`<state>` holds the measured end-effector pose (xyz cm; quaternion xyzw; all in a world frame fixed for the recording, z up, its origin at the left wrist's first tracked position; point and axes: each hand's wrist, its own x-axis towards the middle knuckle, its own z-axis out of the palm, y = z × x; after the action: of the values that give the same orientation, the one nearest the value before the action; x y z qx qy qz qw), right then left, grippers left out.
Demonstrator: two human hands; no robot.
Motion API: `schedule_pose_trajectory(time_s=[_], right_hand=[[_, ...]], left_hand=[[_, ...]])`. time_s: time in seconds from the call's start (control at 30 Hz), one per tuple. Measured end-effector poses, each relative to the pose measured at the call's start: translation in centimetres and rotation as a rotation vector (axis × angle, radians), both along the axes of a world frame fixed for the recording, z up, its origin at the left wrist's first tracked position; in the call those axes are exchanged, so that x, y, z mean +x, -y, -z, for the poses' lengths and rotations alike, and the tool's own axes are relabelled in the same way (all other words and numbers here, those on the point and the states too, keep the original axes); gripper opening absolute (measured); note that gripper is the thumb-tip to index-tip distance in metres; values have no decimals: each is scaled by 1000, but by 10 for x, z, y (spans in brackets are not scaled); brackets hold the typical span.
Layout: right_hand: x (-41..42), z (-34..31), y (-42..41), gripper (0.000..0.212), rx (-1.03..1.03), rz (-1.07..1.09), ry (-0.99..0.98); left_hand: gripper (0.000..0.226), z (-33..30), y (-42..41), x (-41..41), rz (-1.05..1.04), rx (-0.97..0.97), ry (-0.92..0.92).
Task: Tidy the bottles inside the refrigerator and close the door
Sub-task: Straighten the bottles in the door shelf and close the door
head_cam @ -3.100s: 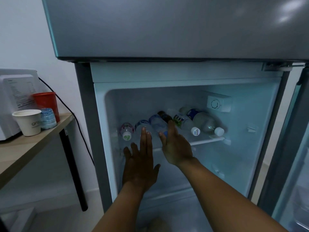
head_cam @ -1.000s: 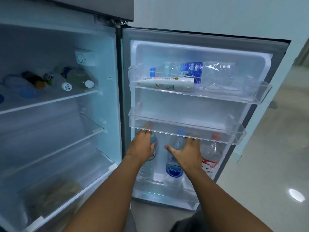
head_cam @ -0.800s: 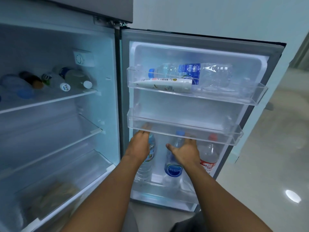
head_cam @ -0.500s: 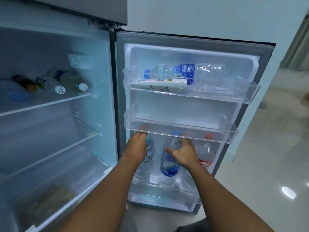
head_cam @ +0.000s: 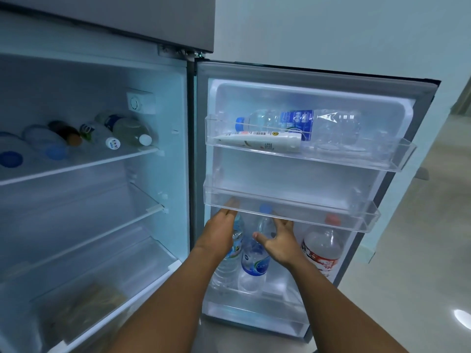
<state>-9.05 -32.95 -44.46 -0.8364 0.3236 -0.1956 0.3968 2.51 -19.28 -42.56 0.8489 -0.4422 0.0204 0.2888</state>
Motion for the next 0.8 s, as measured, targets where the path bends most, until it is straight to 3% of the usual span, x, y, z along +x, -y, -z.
schedule_pose_trajectory(time_s=[0.17,0.33,0.43,0.53,0.67,0.7,0.8], right_hand=[[5,-4,-12,87,-91,178,17],[13,3,-19,93,-77,220,-38],[9,-2,-22,92,-85,181,-64],[-4,-14,-28,75,-111,141,-82],[-31,-42,-41,31,-288,82,-58],[-43,-48,-45,22,-347,62,-24],[-72,-57,-43,23,-523,82,160]], left_hand=[[102,-7,2,-9,9,21,-20],[102,-10,-3,-3,3,92,-17],[89,-18,-7,-4,20,189,24],[66,-35,-16,-12,53,280,130],[26,-64,-35,-22,24,315,369],[23,-70,-40,-27,21,279,412],[26,-86,-42,-37,68,76,442]])
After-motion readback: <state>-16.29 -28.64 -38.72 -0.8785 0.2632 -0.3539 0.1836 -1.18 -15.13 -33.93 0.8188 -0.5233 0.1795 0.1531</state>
